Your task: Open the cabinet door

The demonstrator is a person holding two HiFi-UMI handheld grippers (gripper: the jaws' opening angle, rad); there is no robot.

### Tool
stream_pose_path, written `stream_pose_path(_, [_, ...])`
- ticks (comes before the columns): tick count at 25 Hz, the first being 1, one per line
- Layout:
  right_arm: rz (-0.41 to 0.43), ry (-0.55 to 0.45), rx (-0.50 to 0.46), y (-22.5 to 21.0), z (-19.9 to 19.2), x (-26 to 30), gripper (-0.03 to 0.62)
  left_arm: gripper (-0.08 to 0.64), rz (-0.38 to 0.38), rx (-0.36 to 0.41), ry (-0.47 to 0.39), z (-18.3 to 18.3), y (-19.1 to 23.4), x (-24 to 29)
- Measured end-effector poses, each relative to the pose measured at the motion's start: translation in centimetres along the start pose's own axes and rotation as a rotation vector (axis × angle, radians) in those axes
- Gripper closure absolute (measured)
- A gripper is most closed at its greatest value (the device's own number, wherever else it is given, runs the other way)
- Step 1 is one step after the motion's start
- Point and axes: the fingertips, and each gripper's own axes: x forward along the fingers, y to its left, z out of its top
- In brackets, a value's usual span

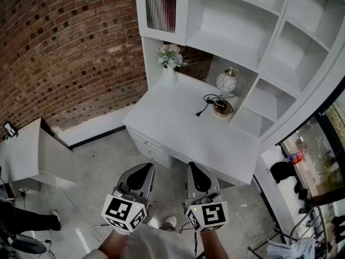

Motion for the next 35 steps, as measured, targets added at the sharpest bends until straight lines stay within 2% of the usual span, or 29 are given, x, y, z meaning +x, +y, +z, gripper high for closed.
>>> stream_pose_path(5, [0.012,-0.001,-0.034,0.9,1.1,-1.0,0.595,0.551,0.013,-0.021,-0.019,0.4,-1.0,-0.8])
stream_pose_path(10, [-0.027,0.008,-0.058,1.6,0.9,-0.9,0.595,0.551,-0.002,-0.012,-0.033,0.6,-0.8,-1.2])
stream_pose_path(16, [-0.030,0.014,-0.073,4.7,1.9,1.3,0.594,0.551,0.002,-0.054,-0.060,1.7,2.6,-1.7])
stream_pose_path(20, [-0.064,0.008,-0.085,6.3,2.8,3.6,0.594,0.551,-0.001,-0.091,-0.082,2.5,5.4,-2.0])
stream_pose_path(25, [-0.069,0.006,-0.101,8.7,3.7,5.8,0.594,0.551,-0.017,-0.090,-0.096,3.5,8.3,-2.9])
stream_pose_path(31, [-0.107,-0.026,-0.055,10.3,2.9,7.5,0.594,0.551,-0.047,-0.086,-0.094,3.2,10.9,-4.9])
stream_pose_path(35, [-0.104,-0.028,-0.063,12.8,2.6,8.5,0.594,0.551,-0.060,-0.083,-0.096,3.2,12.6,-6.0])
